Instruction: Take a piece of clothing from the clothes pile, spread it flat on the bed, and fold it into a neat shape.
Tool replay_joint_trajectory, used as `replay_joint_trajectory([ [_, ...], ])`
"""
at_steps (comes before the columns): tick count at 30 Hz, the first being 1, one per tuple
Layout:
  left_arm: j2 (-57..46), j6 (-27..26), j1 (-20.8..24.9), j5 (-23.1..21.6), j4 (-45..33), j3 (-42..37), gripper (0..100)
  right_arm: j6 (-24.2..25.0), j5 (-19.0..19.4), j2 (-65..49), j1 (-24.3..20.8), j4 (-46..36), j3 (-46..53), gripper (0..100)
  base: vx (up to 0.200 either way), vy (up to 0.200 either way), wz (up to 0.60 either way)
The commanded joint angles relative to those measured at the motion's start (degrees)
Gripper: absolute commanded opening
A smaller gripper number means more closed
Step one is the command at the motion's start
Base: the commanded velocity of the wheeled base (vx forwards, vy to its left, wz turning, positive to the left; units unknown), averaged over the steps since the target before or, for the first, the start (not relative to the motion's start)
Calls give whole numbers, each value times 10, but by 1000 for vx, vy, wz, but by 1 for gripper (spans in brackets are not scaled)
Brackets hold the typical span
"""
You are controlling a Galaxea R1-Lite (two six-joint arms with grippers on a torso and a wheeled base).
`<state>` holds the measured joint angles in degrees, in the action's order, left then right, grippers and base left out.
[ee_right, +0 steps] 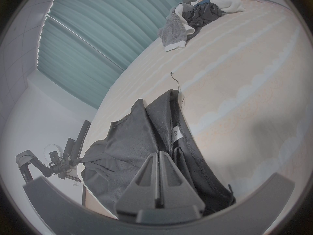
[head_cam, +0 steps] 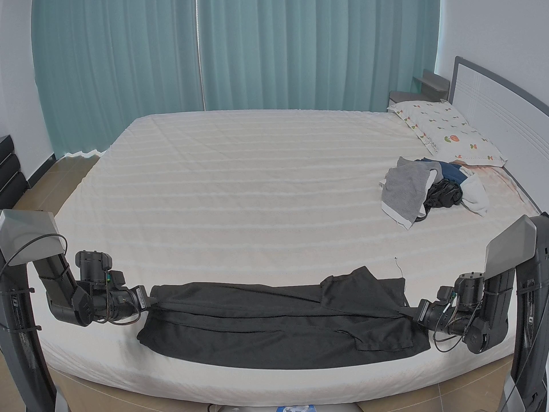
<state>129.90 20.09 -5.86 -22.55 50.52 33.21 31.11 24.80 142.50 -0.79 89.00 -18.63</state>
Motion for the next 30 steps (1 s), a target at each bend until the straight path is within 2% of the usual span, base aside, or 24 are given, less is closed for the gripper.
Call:
replay_joint_trajectory([
  [1, -1, 0, 0, 1, 0, -10, 0, 0, 0, 9, -1, 6, 2, 0, 0, 0, 0],
  [2, -2, 0, 0, 1, 0, -12, 0, 0, 0, 9, 0, 6, 2, 0, 0, 0, 0],
  [3, -3, 0, 0, 1, 0, -12, 100, 0, 0, 9, 0, 6, 1, 100, 0, 0, 0],
  [10, -33, 2, -6, 0, 8, -27, 100, 3, -1, -8, 1, 6, 3, 100, 0, 0, 0],
  [16, -53, 6, -27, -7, 9, -26, 100, 45, -2, -37, 11, 6, 3, 100, 0, 0, 0],
  [17, -55, 20, -28, -7, 9, -20, 100, 68, -1, -49, 18, 6, -1, 100, 0, 0, 0],
  [18, -55, 21, -28, -8, 9, -19, 100, 69, 0, -49, 18, 6, -1, 100, 0, 0, 0],
  [19, -56, 51, -27, -7, 10, -10, 100, 85, 0, -53, 20, 6, -3, 100, 0, 0, 0],
  [22, -47, 117, -8, 1, 10, 34, 100, 99, 0, -49, 20, 6, -8, 100, 0, 0, 0],
  [23, -47, 123, -4, 3, 9, 40, 100, 100, 0, -49, 20, 6, -9, 100, 0, 0, 0],
  [25, -33, 169, 16, 30, -1, 89, 100, 110, -1, -44, 20, 6, -18, 100, 0, 0, 0],
  [30, 7, 177, 32, 57, -38, 162, 100, 133, 0, -26, 20, 6, -23, 100, 0, 0, 0],
])
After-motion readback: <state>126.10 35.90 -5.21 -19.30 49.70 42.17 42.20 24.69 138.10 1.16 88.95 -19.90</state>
